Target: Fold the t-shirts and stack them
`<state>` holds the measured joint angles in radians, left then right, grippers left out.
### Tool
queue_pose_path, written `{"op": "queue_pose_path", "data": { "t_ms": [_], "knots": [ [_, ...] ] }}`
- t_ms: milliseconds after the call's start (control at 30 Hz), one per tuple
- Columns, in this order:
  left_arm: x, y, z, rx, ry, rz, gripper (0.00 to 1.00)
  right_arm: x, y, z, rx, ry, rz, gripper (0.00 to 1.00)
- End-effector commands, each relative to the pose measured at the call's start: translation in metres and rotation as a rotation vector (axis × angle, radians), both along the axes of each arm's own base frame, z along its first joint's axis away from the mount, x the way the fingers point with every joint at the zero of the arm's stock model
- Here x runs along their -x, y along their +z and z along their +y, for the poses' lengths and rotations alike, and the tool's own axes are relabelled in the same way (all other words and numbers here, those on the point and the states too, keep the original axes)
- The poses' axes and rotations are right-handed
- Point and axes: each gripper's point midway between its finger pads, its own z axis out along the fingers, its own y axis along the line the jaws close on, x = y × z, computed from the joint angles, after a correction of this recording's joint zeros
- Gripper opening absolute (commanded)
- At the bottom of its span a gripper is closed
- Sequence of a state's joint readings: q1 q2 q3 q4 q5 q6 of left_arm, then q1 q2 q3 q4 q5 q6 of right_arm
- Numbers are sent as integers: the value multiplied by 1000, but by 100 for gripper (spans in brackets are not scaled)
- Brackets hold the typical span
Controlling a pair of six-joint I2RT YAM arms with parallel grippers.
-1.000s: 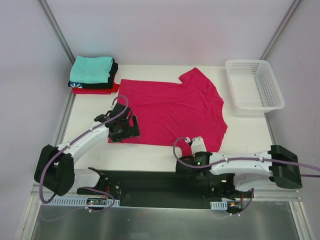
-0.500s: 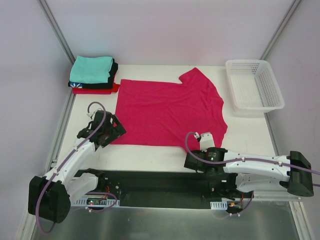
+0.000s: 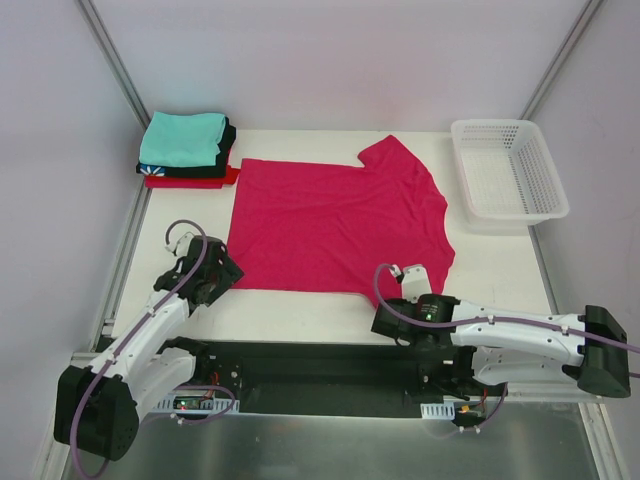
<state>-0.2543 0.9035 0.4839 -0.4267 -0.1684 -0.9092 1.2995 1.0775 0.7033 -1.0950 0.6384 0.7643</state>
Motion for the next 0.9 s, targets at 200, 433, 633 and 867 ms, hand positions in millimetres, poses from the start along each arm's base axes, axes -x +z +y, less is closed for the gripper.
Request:
{"op": "queue_pose_path", "data": {
  "t_ms": [200,433,633,867],
  "knots": [
    [0,-5,21,-62,93,-6,67,2,0,-10,3,-6,14,1],
    [-2,-15,24,-55,106,10,65,2,-1,-7,-1,-6,24,1],
    [-2,-26,23,-49,110,33,64,3,-1,-8,5,-2,31,1],
    [-7,-30,25,-50,125,22,57,5,-5,-7,5,-6,44,1]
  ]
}}
